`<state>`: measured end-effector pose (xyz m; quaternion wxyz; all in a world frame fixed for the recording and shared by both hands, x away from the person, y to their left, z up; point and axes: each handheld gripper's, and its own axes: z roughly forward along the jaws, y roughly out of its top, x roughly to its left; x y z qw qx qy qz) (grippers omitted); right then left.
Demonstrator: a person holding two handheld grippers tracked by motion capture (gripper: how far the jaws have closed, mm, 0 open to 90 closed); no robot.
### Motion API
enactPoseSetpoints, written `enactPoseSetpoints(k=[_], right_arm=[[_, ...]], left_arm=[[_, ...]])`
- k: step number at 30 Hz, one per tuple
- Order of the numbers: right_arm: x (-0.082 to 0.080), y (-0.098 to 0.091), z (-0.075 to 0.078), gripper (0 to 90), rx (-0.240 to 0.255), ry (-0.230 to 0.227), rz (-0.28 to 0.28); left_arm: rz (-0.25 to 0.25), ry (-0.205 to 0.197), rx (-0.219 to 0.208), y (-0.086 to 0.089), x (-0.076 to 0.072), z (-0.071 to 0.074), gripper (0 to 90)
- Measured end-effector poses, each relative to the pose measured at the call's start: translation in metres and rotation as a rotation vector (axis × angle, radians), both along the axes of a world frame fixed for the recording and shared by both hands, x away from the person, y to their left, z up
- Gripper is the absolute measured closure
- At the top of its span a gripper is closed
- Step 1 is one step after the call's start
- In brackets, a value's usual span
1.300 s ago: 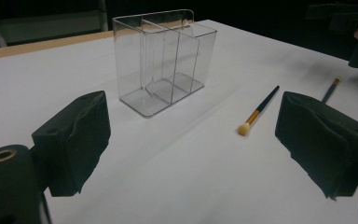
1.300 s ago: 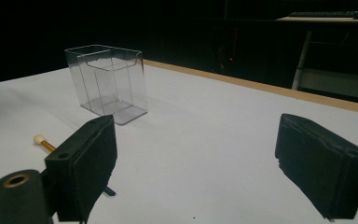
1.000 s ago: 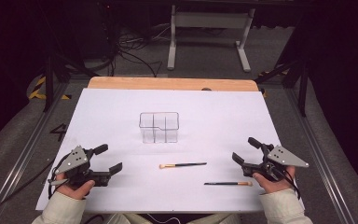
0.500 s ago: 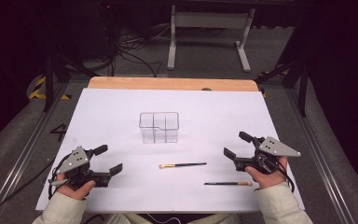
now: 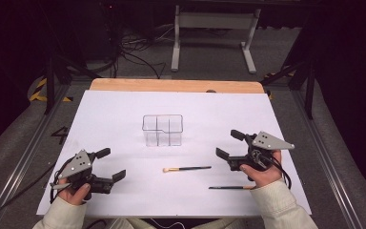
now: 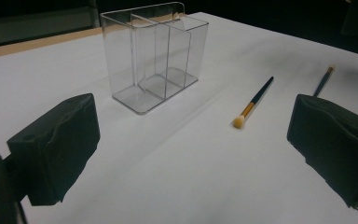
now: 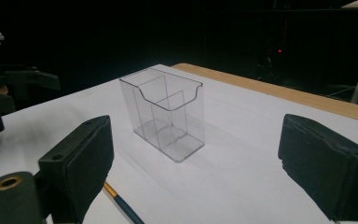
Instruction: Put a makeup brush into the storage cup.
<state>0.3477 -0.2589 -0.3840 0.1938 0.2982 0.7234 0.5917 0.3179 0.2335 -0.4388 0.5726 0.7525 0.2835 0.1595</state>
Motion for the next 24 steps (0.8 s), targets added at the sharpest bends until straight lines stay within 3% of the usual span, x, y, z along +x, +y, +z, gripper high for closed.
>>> enactPoseSetpoints(k=[3, 12, 14, 16, 20, 21, 24], right_arm=[[0.003, 0.006, 0.002, 8.6, 0.004, 0.011, 0.017], [0.011, 0.029, 0.009, 6.4, -0.062, 0.028, 0.083], [0.012, 0.034, 0.011, 9.5, -0.073, 0.026, 0.098], [0.014, 0.04, 0.014, 11.0, -0.096, 0.022, 0.087], [0.018, 0.051, 0.02, 15.4, -0.172, 0.044, 0.137], [0.018, 0.051, 0.02, 15.4, -0.172, 0.044, 0.137], [0.02, 0.06, 0.029, 18.2, -0.265, 0.055, 0.165]], left_arm=[[0.01, 0.006, -0.009, 0.0, 0.0, 0.0, 3.1], [0.032, 0.012, -0.016, 0.002, 0.001, -0.001, 2.7], [0.035, 0.015, -0.018, 0.002, 0.001, -0.002, 2.6], [0.025, 0.011, -0.014, 0.001, 0.001, -0.002, 2.5], [0.019, 0.004, -0.005, 0.001, 0.0, -0.002, 2.5], [0.019, 0.004, -0.005, 0.001, 0.0, -0.002, 2.5], [0.022, 0.002, 0.012, 0.001, 0.0, -0.003, 2.4]])
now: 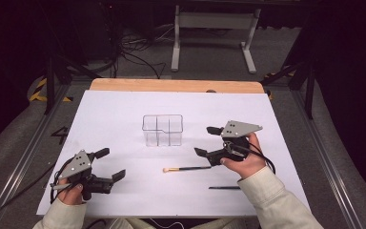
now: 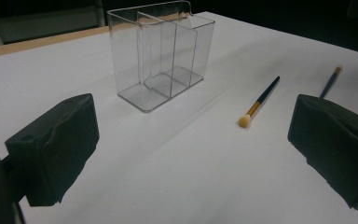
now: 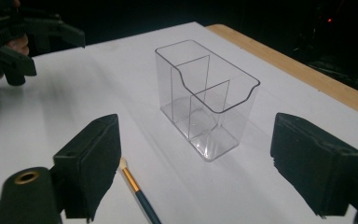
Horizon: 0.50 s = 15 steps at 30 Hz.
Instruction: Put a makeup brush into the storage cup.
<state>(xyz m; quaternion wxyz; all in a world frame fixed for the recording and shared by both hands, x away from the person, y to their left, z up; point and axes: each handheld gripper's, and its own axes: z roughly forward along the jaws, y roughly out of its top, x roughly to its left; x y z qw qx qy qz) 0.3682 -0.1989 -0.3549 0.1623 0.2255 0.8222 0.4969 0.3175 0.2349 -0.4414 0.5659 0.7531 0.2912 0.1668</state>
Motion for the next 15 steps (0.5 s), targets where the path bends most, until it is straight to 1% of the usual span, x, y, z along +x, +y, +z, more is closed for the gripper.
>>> enactPoseSetpoints(k=[1, 2, 4, 6, 7, 8, 9, 11, 12, 13, 14, 15], right_arm=[[0.001, 0.002, 0.001, 18.4, -0.014, 0.003, 0.005], [0.003, 0.004, 0.004, 18.7, -0.041, 0.009, 0.008], [0.005, 0.008, 0.006, 19.3, -0.068, 0.018, 0.013], [0.007, 0.011, 0.007, 20.5, -0.101, 0.026, 0.016], [0.008, 0.012, 0.008, 21.1, -0.111, 0.036, 0.019], [0.01, 0.013, 0.008, 21.4, -0.126, 0.055, 0.025], [0.01, 0.013, 0.008, 21.4, -0.126, 0.055, 0.025], [0.013, 0.015, 0.01, 23.1, -0.177, 0.094, 0.038], [0.014, 0.015, 0.01, 23.1, -0.186, 0.106, 0.044], [0.014, 0.015, 0.01, 23.1, -0.186, 0.106, 0.044], [0.017, 0.016, 0.01, 23.1, -0.209, 0.124, 0.046], [0.017, 0.016, 0.009, 23.1, -0.216, 0.131, 0.046]], left_arm=[[0.001, 0.003, 0.0, 0.0, 0.0, -0.001, 2.4], [0.004, 0.007, 0.0, 0.001, -0.001, -0.001, 2.4], [0.002, 0.005, 0.012, 0.002, -0.001, -0.001, 2.4], [-0.002, 0.007, 0.041, 0.002, -0.002, -0.001, 2.4], [-0.002, 0.005, 0.055, 0.002, -0.002, -0.001, 2.4], [-0.001, 0.004, 0.06, 0.002, -0.003, -0.001, 2.4], [-0.001, 0.004, 0.06, 0.002, -0.003, -0.001, 2.4], [-0.002, 0.0, 0.068, 0.002, -0.003, -0.001, 2.4], [-0.004, -0.001, 0.073, 0.002, -0.003, -0.001, 2.4], [-0.004, -0.002, 0.075, 0.002, -0.003, -0.001, 2.4], [-0.004, -0.003, 0.077, 0.003, -0.003, -0.001, 2.4], [-0.003, 0.001, 0.074, 0.003, -0.003, -0.001, 2.4]])
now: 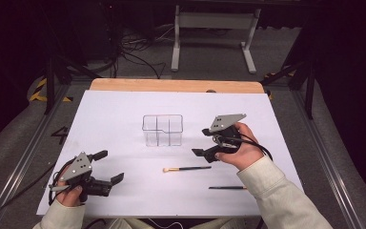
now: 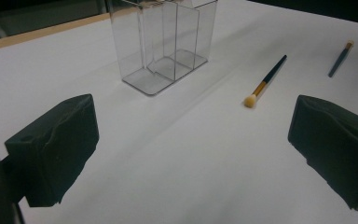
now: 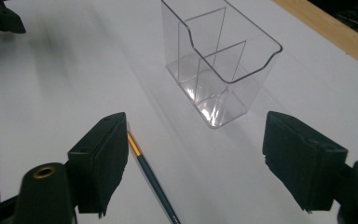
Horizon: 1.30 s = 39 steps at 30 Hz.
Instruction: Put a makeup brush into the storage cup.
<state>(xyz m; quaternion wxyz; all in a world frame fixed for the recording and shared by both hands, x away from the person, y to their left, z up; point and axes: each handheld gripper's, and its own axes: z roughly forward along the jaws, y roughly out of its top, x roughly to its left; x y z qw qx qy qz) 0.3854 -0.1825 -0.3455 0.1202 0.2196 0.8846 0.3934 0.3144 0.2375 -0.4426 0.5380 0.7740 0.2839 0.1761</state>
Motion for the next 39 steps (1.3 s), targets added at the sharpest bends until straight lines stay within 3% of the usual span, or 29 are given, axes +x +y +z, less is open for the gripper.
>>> enactPoseSetpoints(k=[9, 28, 30, 32, 39], right_arm=[[0.003, 0.009, -0.003, 23.6, -0.064, 0.032, -0.004], [0.008, 0.03, -0.023, 18.5, -0.191, 0.07, 0.042], [0.008, 0.032, -0.025, 20.1, -0.209, 0.076, 0.041], [0.008, 0.034, -0.027, 21.5, -0.215, 0.08, 0.049], [0.009, 0.042, -0.037, 30.6, -0.303, 0.109, 0.084]], left_arm=[[-0.009, -0.006, 0.026, -0.003, 0.0, -0.001, 2.4], [-0.012, -0.003, 0.023, -0.003, 0.001, -0.002, 2.0], [-0.02, 0.018, -0.004, -0.004, 0.001, -0.003, 2.0], [-0.022, 0.02, -0.006, -0.004, 0.001, -0.003, 2.0], [-0.028, 0.024, -0.011, -0.005, 0.003, -0.004, 2.0]])
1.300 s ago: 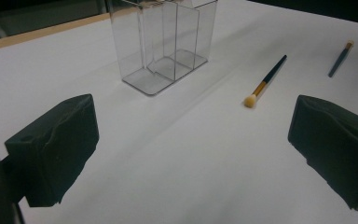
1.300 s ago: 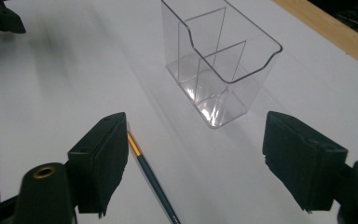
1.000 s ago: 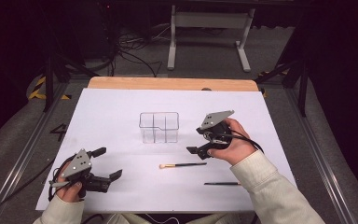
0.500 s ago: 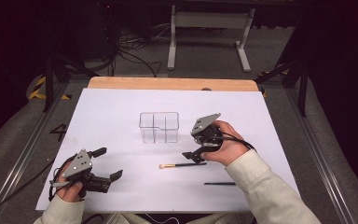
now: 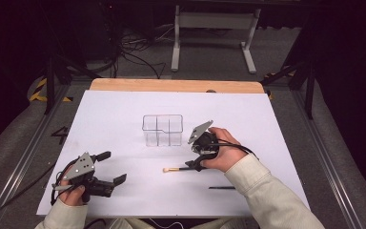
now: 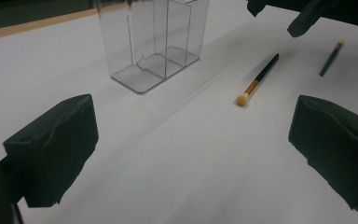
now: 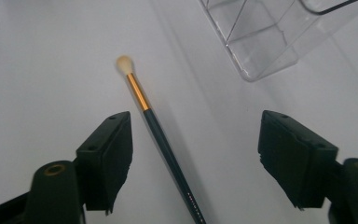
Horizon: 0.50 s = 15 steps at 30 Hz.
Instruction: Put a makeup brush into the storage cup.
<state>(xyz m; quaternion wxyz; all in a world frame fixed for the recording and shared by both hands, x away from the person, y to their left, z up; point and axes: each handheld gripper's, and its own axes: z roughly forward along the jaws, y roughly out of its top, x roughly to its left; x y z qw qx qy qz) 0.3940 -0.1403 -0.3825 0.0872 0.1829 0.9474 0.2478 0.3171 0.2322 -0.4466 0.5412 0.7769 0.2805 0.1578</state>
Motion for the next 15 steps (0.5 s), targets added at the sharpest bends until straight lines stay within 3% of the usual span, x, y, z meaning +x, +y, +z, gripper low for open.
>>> enactPoseSetpoints(k=[15], right_arm=[[0.0018, 0.0104, -0.0091, 40.4, -0.073, 0.039, 0.035]], left_arm=[[-0.02, 0.007, -0.02, -0.0047, 0.0056, -0.0014, 2.1]])
